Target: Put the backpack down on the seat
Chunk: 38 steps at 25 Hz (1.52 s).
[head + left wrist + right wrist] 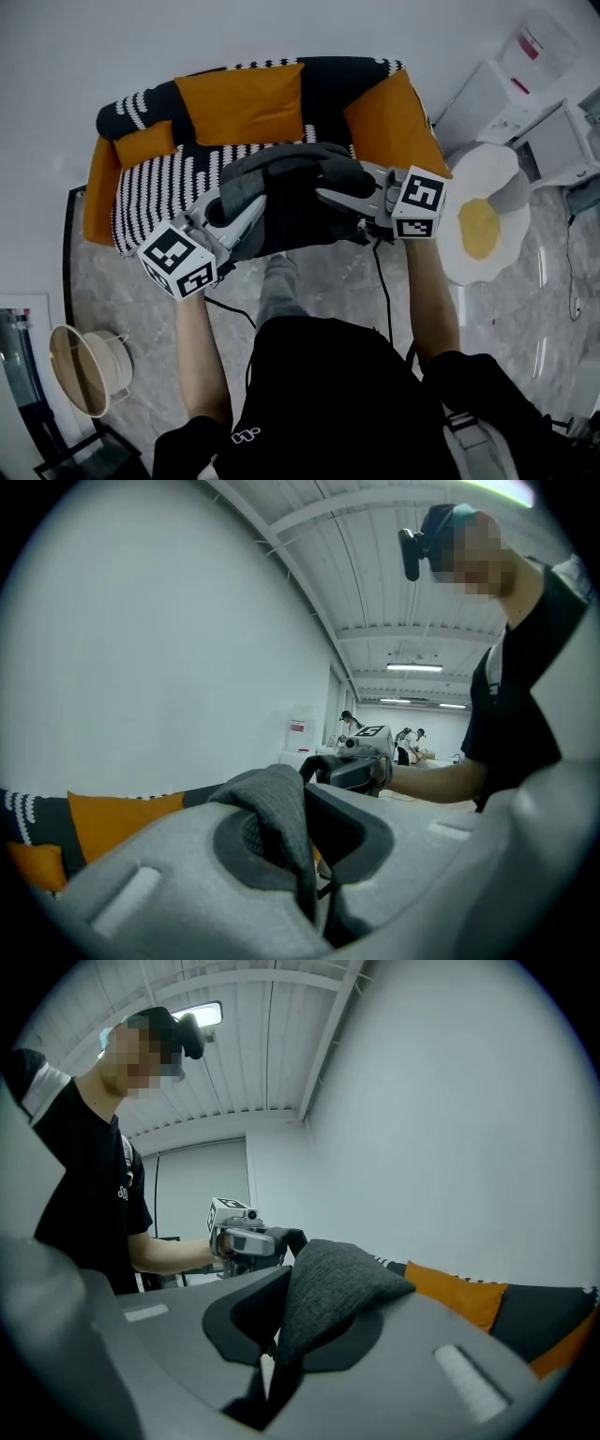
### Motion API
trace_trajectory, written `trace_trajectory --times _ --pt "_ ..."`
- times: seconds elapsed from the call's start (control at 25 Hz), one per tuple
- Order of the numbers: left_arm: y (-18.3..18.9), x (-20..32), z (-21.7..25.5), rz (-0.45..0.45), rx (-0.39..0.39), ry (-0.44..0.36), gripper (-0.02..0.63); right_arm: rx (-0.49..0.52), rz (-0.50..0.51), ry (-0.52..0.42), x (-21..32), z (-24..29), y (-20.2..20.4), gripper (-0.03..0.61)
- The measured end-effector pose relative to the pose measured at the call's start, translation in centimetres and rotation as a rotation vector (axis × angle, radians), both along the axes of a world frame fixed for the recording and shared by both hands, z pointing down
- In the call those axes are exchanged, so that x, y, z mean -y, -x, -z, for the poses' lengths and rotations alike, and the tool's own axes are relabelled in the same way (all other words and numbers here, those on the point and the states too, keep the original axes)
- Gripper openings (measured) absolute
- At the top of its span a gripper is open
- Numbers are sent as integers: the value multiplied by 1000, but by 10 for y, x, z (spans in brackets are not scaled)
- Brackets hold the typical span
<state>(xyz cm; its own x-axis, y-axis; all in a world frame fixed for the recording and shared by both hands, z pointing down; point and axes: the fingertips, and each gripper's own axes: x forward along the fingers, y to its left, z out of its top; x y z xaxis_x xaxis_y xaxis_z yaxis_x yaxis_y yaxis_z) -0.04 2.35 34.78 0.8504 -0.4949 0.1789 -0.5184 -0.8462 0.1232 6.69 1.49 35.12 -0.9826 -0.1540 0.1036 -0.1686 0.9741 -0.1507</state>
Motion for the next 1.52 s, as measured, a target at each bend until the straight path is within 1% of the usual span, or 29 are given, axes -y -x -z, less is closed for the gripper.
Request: trace_trajectory --times 0.2,0.36,0.56,0.72,0.92,1.08,1.2,1.32,1.44,1.52 --pt "20 29 -13 -1 -19 31 29 -11 1 41 30 -10 21 37" --pt "50 59 -30 -6 -40 55 29 -30 4 89 60 -25 50 38" --pt "84 100 -49 -2 -69 136 29 -61 -6 191 104 -46 86 38" --pt "114 130 -51 -4 -78 155 29 -78 16 212 138 -47 116 38" --pt "141 170 -48 -10 -72 157 29 -68 26 216 178 -44 143 38" --pt "156 198 -47 -1 -60 156 29 -42 4 211 203 -44 158 38" --pt "161 213 -43 11 -74 130 29 -27 -16 204 218 -40 163 40" --pt "170 222 -36 25 -95 89 30 -20 -4 180 224 -35 172 41" --pt "171 229 -30 13 -87 68 31 -7 -10 164 235 -27 174 43" --pt "172 236 -28 14 -85 70 30 -9 -18 159 244 -23 176 43"
